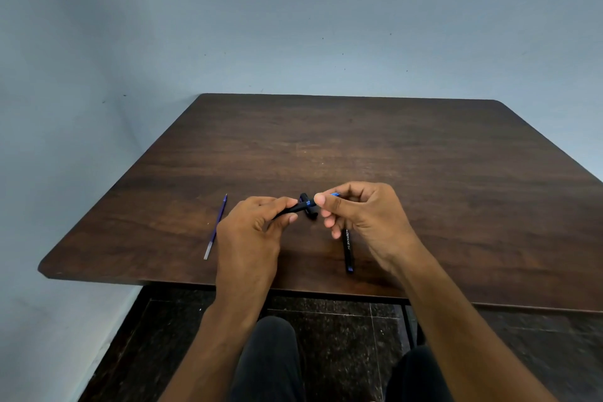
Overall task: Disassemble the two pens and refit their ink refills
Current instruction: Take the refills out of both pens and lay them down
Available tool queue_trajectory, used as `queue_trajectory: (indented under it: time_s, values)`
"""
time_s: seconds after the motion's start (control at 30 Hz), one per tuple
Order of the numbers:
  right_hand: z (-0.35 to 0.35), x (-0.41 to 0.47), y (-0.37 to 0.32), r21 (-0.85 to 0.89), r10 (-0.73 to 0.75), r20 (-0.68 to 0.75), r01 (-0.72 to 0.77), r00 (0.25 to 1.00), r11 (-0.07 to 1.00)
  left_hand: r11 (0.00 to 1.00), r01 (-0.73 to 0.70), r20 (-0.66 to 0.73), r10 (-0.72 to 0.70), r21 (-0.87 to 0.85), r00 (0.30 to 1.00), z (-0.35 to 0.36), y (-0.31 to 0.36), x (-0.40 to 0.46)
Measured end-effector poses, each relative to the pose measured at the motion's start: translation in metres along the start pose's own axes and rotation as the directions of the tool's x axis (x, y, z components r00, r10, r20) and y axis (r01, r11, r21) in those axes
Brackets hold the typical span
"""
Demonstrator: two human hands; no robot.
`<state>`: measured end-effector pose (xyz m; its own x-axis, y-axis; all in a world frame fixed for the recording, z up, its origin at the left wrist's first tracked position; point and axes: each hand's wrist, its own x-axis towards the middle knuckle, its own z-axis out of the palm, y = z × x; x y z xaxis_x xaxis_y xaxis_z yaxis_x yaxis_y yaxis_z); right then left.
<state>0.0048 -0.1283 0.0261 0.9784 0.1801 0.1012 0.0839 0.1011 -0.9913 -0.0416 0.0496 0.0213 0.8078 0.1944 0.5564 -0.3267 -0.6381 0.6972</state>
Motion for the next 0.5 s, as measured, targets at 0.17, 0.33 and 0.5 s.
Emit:
queue_trajectory:
  time_s: [0.17,0.33,0.5]
  values:
    - [0.0034,-0.0001,-0.0011,-0.226,-0.030,-0.083,0.011,0.996,0.974,1.000,-0.014,0.023,0.013,0.007,1.000,-0.0002,0.0005,-0.0013]
    - [-0.0012,-0.0021,-0.0034,-0.158,-0.042,-0.035,0.036,0.999,0.987,1.000,-0.005,0.010,0.005,0.003,1.000,-0.0011,-0.0012,0.0003]
    - [-0.0060,0.0000,-0.0011,-0.047,-0.025,0.016,0.026,1.000,0.999,1.000,-0.017,0.012,0.017,0.019,1.000,-0.0005,-0.0031,0.0019]
